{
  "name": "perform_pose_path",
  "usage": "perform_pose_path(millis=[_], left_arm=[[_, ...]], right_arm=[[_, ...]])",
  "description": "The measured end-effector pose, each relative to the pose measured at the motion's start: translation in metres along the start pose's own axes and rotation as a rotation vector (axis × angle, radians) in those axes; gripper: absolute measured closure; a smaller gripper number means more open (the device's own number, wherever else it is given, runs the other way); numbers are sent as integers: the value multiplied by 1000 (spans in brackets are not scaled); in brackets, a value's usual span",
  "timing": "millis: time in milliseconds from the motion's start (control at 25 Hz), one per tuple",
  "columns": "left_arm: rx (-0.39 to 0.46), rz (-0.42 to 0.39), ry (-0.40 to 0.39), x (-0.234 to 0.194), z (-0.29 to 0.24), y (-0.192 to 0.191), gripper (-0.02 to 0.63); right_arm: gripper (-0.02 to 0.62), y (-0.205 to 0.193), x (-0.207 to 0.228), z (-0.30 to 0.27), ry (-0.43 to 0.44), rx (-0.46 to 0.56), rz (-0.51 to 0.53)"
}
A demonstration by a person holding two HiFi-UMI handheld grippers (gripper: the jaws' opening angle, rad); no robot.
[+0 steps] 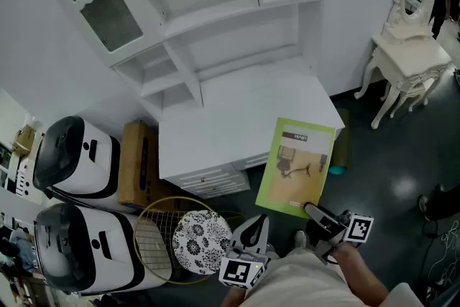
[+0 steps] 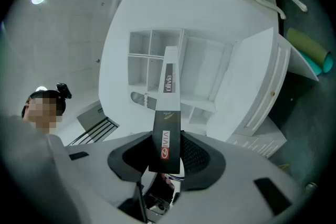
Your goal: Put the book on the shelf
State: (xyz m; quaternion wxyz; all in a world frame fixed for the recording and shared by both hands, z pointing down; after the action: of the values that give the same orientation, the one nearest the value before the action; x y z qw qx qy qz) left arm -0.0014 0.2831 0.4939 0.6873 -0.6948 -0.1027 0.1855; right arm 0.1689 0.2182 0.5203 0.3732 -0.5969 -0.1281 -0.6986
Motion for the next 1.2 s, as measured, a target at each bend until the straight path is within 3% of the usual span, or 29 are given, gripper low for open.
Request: perform_pose_path(millis=[720, 1200], left_arm=[[-17, -18, 34, 12, -4, -4, 603], [-45, -7, 57, 38, -44, -14, 603]], right_arm=[[442, 11, 11, 7, -13, -4, -98], [443, 49, 28, 9, -24, -42, -156]])
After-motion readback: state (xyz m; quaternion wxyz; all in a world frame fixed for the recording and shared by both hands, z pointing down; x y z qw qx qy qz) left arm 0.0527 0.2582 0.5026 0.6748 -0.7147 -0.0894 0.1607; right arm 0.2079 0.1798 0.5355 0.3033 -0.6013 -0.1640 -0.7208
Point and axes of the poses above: the fingertips, and each gripper's own axes: z backward along the fingers, x to its right, y out of its top, the point moved 5 cm from there along z, backward along the fingers, and after that the axes turned 9 degrees about x, right-handed, at the moved point
